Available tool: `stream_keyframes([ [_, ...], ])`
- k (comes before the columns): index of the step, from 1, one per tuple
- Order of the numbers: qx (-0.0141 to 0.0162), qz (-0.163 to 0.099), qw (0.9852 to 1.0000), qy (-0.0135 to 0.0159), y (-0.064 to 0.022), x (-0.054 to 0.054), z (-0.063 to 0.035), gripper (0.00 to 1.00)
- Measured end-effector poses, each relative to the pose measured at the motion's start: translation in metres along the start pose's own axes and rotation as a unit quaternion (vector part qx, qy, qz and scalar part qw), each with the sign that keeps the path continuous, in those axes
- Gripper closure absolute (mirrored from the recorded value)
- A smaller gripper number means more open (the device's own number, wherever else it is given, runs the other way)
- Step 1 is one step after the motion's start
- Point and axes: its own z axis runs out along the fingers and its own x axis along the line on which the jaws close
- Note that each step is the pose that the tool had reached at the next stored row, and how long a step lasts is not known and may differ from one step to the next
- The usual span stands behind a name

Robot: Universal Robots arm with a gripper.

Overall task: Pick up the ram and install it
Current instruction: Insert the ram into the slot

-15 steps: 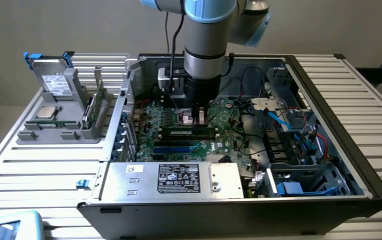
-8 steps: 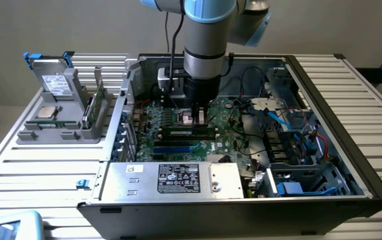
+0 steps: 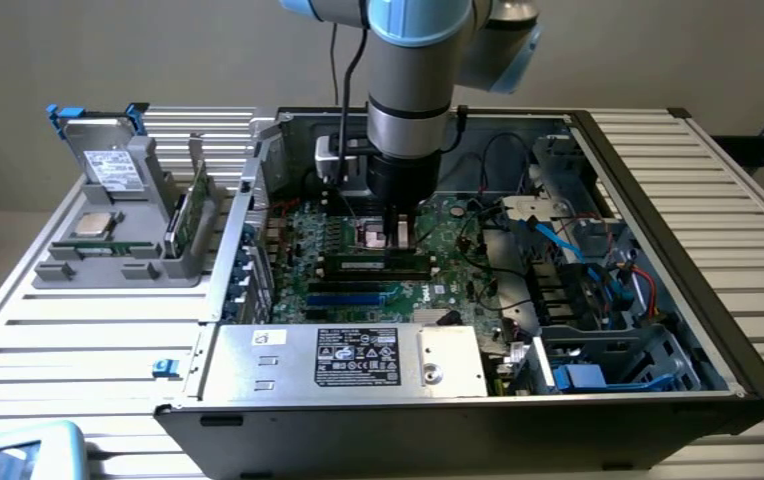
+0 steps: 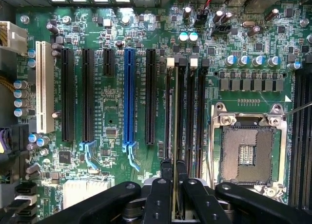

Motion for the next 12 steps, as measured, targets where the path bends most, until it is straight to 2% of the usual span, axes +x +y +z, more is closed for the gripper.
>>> stream_keyframes([
  [4,0.0007,0.000,1.0000,-0.0011,0.0011,-0.0001,0.0001,0.85],
  [12,0.0008,0.000,1.0000,-0.0015,0.0018,0.0003,0.0001,0.85],
])
